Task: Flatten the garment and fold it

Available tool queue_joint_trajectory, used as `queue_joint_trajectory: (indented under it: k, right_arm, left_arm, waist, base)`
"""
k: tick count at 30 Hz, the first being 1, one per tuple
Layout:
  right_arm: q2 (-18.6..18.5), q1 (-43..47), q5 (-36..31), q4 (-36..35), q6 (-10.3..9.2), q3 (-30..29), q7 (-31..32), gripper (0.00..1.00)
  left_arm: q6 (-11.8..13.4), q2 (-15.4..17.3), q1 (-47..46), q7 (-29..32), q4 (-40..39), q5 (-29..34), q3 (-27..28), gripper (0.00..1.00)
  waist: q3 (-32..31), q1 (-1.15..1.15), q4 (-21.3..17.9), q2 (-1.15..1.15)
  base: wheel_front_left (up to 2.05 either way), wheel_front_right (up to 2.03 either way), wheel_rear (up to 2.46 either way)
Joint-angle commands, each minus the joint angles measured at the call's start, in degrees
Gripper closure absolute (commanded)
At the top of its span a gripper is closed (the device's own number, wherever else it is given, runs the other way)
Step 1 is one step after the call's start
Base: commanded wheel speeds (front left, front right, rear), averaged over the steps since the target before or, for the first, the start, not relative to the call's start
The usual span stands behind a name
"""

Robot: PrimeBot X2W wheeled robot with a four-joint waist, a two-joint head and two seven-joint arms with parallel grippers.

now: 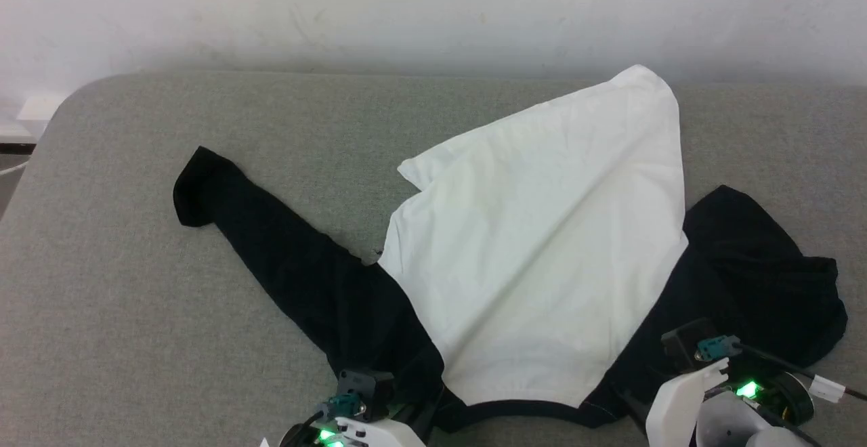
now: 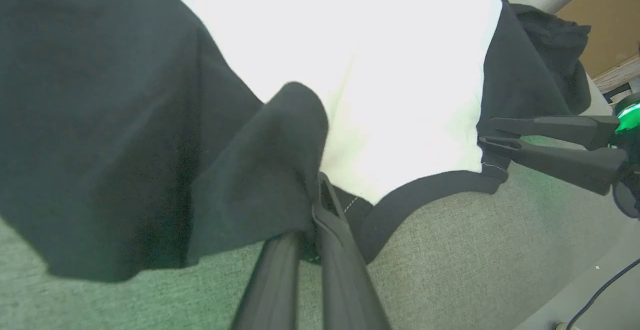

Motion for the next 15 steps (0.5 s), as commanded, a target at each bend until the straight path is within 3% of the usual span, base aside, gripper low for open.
queue_joint_trajectory:
  k: [1,7,15]
  right_arm:
    - [0.20,2.02,1.15,4.28,-0.04,3.04,3.17,1.00]
    - [-1.95,1.46,2.54,3.12,-0.04,3.18,-0.22,1.00]
    - [-6.62,3.52,4.44,-9.63,-0.04,-0.63,-7.06,1.00]
  left_arm:
    - [-0.23,0.49,-0.68,0.08,-0.20,0.52,-0.06,1.00]
    - [-0.56,1.15,-0.96,0.07,-0.45,0.24,-0.08,1.00]
    - [-1.29,4.03,-0.63,0.03,-6.36,0.37,0.38,1.00]
  waist:
    - [0.36,0.01,0.27,0.00]
    - [-0.95,0.01,-0.32,0.00]
    - [-5.49,0.01,-2.82,0.00]
  base:
    - [0.00,0.00,0.00]
    - [0.00,0.00,0.00]
    - [0.00,0.00,0.00]
